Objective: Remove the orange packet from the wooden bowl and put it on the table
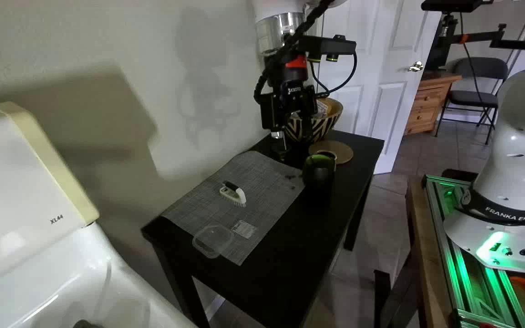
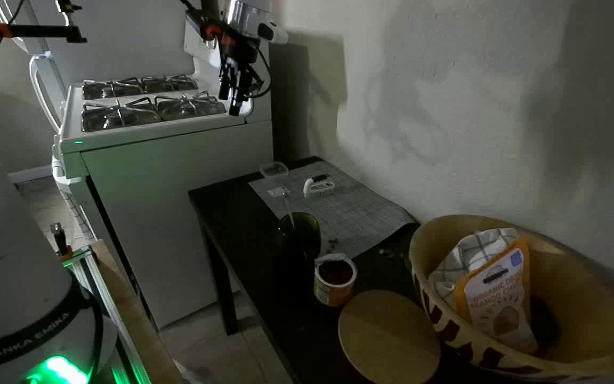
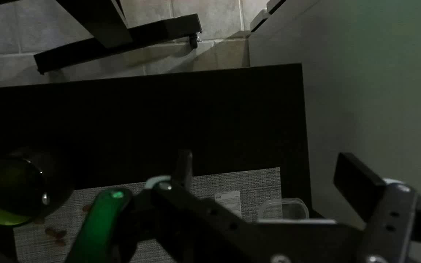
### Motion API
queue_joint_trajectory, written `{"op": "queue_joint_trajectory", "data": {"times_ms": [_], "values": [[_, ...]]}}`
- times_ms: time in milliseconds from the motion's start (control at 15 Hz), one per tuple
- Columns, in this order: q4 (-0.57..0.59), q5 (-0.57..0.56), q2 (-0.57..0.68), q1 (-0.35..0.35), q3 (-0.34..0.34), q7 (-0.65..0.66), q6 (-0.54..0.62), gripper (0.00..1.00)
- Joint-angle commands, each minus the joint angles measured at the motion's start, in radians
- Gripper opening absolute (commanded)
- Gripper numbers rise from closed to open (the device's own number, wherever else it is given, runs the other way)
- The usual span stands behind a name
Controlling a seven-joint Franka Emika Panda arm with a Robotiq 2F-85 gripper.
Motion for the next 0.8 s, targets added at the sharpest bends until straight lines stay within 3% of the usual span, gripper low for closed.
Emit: {"op": "queue_joint_trajectory", "data": {"times_ms": [0, 267, 733], "values": [[0.001, -0.001, 0.0, 0.004, -0.004, 0.001, -0.002, 1.0], [-0.006, -0.014, -0.021, -0.025, -0.038, -0.02, 0.031, 1.0], [-0.014, -0.381, -0.087, -0.209, -0.177, -0.003, 0.147, 1.0]]}}
